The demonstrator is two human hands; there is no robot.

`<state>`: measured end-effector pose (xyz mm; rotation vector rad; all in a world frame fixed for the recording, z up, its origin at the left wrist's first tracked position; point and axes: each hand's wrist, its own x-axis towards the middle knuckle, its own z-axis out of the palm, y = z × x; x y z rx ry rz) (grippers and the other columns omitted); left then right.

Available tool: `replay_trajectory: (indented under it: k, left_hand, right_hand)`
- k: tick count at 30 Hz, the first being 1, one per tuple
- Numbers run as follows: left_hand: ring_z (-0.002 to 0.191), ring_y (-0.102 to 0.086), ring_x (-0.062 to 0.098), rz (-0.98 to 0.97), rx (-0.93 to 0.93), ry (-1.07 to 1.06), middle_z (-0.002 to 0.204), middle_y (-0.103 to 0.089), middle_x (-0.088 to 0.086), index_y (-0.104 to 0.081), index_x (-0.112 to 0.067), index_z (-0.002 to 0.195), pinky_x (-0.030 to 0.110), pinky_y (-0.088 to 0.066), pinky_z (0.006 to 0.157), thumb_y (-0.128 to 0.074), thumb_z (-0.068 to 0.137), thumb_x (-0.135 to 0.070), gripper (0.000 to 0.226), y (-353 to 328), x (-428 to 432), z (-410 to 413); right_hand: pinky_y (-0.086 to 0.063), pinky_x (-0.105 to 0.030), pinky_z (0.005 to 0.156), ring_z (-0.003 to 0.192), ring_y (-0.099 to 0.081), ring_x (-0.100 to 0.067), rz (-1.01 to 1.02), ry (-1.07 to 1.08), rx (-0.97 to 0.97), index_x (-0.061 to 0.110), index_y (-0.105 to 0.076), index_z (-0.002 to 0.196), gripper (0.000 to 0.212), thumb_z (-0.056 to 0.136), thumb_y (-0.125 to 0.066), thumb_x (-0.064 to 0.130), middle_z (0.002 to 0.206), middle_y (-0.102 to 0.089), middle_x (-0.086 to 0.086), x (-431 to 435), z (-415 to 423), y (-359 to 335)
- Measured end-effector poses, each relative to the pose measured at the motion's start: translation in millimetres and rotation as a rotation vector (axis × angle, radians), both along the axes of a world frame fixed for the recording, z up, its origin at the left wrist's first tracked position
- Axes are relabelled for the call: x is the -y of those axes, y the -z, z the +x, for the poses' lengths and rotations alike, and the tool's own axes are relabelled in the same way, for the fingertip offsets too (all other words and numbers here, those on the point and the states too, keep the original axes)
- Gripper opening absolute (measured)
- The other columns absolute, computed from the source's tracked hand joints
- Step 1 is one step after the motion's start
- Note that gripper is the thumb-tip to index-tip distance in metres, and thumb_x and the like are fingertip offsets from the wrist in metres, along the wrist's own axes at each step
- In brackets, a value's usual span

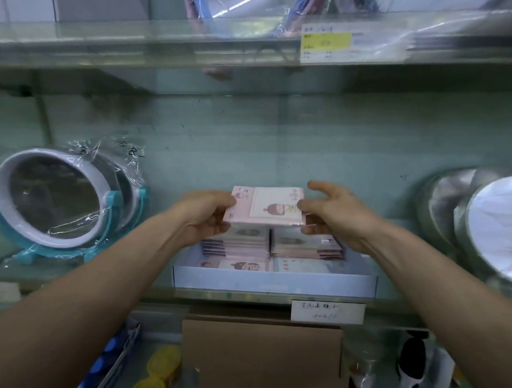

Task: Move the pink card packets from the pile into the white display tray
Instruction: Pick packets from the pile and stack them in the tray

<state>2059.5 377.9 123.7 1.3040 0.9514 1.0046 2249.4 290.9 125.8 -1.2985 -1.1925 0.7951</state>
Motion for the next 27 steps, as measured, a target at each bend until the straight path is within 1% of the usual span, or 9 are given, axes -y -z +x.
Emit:
replay_trajectory:
  k: [4,7,10,12,14,18,22,24,27]
  left_hand:
    - [0.070,-0.061,0.016,-0.049,0.184,0.100,0.084,-0.061,0.007,-0.052,-0.015,0.086,0.025,-0.056,0.049,-0.051,0.092,0.001,0.016,-12.4,3.1,17.5]
    - [0.080,-0.063,0.025,-0.101,0.354,0.212,0.097,-0.061,0.018,-0.054,-0.004,0.106,0.033,-0.059,0.058,-0.047,0.091,0.007,0.020,-15.2,7.1,31.4]
    - [0.078,-0.065,0.025,-0.132,0.305,0.218,0.097,-0.064,0.020,-0.054,-0.001,0.102,0.033,-0.059,0.056,-0.047,0.092,0.007,0.015,-13.8,3.6,42.4]
    - [0.069,-0.068,0.022,-0.158,0.206,0.249,0.087,-0.069,0.015,-0.058,-0.002,0.096,0.031,-0.058,0.055,-0.048,0.093,0.003,0.011,-13.8,3.6,49.4]
    - [0.050,-0.067,0.017,-0.153,0.117,0.271,0.064,-0.070,0.009,-0.059,-0.004,0.087,0.026,-0.055,0.045,-0.049,0.094,-0.003,0.013,-15.8,5.3,56.1]
    - [0.039,-0.060,0.010,-0.142,0.070,0.267,0.050,-0.064,0.004,-0.056,-0.008,0.077,0.017,-0.049,0.041,-0.053,0.094,-0.009,0.018,-22.3,4.5,65.6]
    - [0.042,-0.062,0.013,-0.103,-0.016,0.278,0.055,-0.066,0.008,-0.057,-0.003,0.080,0.021,-0.052,0.041,-0.053,0.094,-0.011,0.017,-25.8,1.5,66.8]
    - [0.051,-0.064,0.014,0.017,-0.217,0.192,0.068,-0.067,0.009,-0.060,-0.004,0.089,0.025,-0.055,0.046,-0.060,0.092,-0.015,0.011,-22.2,-3.1,62.0]
    - [0.067,-0.063,0.015,0.246,-0.512,0.087,0.085,-0.066,0.006,-0.065,-0.007,0.095,0.028,-0.054,0.063,-0.061,0.091,-0.020,0.014,-14.3,-8.6,43.1]
  right_hand:
    - [-0.057,-0.024,0.050,0.046,-0.061,-0.011,-0.103,-0.005,0.022,0.007,-0.034,0.144,0.064,0.087,-0.064,0.003,0.061,-0.066,-0.008,2.8,9.7,-13.9]
    - [-0.055,-0.020,0.051,0.052,-0.066,-0.010,-0.163,-0.091,0.056,0.003,-0.063,0.109,0.023,0.092,-0.060,0.018,0.066,-0.071,-0.006,7.8,11.0,-14.7]
    - [-0.055,-0.023,0.057,0.066,-0.070,-0.013,-0.158,-0.016,0.022,0.011,-0.066,0.095,0.022,0.096,-0.053,0.029,0.079,-0.074,-0.005,4.0,21.9,-11.0]
    - [-0.054,-0.021,0.053,0.064,-0.068,-0.011,-0.105,-0.027,-0.024,0.016,-0.063,0.108,0.017,0.096,-0.053,0.020,0.087,-0.071,-0.007,5.4,25.9,-11.7]
    - [-0.052,-0.020,0.048,0.059,-0.066,-0.011,-0.027,-0.118,-0.049,0.026,-0.053,0.123,0.039,0.095,-0.046,-0.001,0.093,-0.069,-0.009,6.7,29.1,-12.2]
    - [-0.056,-0.033,0.073,0.090,-0.064,-0.019,0.163,0.059,0.539,0.034,-0.029,0.144,0.072,0.089,-0.051,-0.006,0.122,-0.057,-0.008,6.5,29.2,-8.2]
    - [-0.040,-0.042,0.101,0.133,-0.034,-0.021,0.429,0.312,1.117,0.027,-0.062,0.124,0.039,0.085,-0.067,0.024,0.142,-0.040,-0.006,2.5,35.7,1.2]
    - [-0.040,-0.040,0.099,0.133,-0.037,-0.023,0.479,0.330,1.234,0.021,-0.074,0.103,0.020,0.088,-0.064,0.028,0.138,-0.048,-0.007,1.0,40.4,3.8]
    - [-0.044,-0.031,0.073,0.104,-0.057,-0.028,0.226,0.388,1.471,0.016,-0.071,0.094,0.023,0.093,-0.053,0.031,0.112,-0.065,-0.005,-0.6,44.9,3.7]
